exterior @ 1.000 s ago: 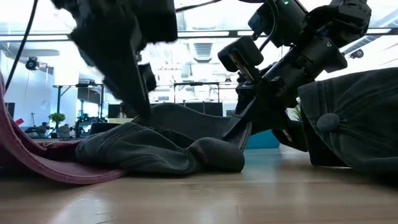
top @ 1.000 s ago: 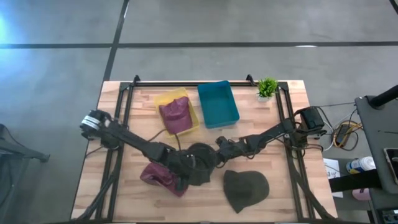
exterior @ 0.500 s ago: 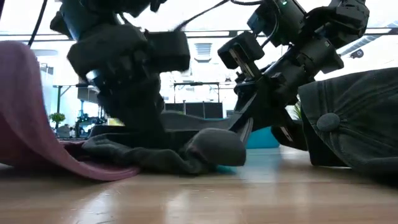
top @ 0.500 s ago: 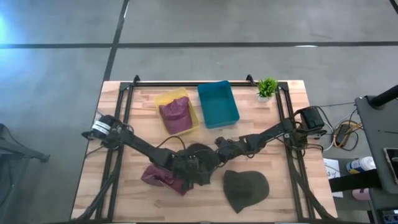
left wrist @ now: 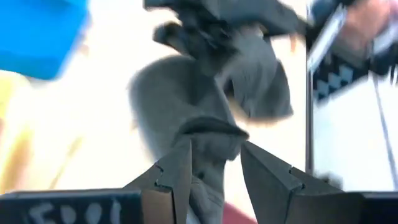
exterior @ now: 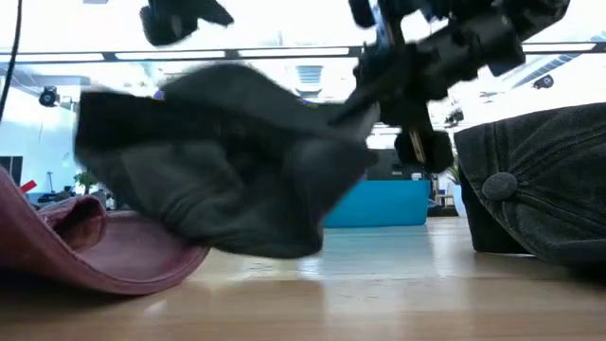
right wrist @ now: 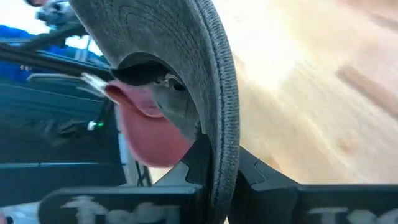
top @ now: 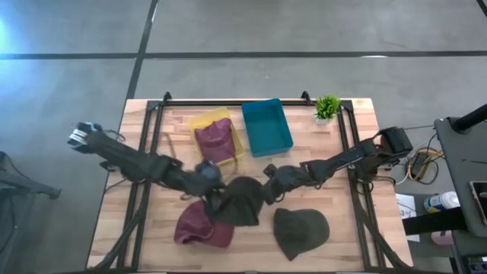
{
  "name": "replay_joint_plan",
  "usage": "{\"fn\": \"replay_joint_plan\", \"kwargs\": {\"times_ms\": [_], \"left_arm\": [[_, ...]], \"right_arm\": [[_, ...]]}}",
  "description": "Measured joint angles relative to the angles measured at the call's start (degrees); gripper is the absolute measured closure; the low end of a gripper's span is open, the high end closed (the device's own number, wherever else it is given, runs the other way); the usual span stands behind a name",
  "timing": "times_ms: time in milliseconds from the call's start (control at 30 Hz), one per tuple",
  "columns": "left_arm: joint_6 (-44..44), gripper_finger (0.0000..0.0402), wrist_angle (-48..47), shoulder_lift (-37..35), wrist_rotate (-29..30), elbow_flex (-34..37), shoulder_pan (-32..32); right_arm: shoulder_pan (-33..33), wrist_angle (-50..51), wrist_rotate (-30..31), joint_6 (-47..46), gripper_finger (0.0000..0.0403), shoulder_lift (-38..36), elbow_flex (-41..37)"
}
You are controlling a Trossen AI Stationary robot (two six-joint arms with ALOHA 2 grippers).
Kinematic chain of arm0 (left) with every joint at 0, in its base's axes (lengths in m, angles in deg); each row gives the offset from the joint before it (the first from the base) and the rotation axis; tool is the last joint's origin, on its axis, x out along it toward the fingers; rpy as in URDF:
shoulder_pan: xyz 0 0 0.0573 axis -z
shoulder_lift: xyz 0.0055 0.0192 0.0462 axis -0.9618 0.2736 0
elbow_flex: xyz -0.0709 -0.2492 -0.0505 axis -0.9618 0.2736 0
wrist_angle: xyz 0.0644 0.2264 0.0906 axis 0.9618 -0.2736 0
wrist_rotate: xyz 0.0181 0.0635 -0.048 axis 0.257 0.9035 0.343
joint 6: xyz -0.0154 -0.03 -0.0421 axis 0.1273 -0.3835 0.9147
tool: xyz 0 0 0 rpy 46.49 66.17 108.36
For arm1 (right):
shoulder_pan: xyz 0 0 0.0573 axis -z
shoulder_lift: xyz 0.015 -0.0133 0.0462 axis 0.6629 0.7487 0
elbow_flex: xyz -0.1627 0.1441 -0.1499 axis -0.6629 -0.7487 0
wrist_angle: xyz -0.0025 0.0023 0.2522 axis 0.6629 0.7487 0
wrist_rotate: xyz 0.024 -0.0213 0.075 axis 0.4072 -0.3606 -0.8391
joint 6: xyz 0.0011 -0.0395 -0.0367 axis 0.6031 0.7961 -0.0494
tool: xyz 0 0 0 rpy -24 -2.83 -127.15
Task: Pick & Place hat
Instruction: Put the left gray cap into the blue bin
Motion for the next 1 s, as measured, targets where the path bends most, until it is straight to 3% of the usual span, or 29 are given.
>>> {"fn": "replay_joint_plan", "kwargs": {"times_ms": [100,200,400,533,667,767,833,1000], "left_arm": [[6.4,0.0268,-3.1,-6.3,3.4,-1.6,0.2],[11.1,0.0268,-5.8,-11.4,6.2,-2.1,0.9],[13.3,0.0268,-6.8,-17.2,11.9,-2.1,3.6],[13.4,0.0268,-7.6,-18.8,12.4,-2.1,3.9],[13.7,0.0268,-9.0,-19.9,12.5,-2.1,3.9],[13.9,0.0268,-10.1,-19.8,12.6,-2.0,3.9],[13.9,0.0268,-11.0,-19.6,12.6,-2.0,3.9],[13.1,0.0268,-11.9,-17.7,15.5,-1.9,3.9]], "right_arm": [[0.9,0.0,1.2,4.0,0.0384,-3.9,0.1],[1.8,-0.1,6.1,11.8,0.0384,-8.7,0.2],[6.3,6.1,15.0,35.2,0.0384,-15.1,4.3],[11.2,12.4,15.1,45.9,0.0384,-13.8,10.6],[16.4,17.0,10.9,47.2,0.0385,-11.5,15.7],[17.5,17.3,11.3,50.3,0.0385,-11.6,17.6],[17.7,20.0,14.4,53.4,0.0385,-12.4,18.4],[19.5,30.7,29.6,65.1,0.0385,-13.9,19.4]]}}
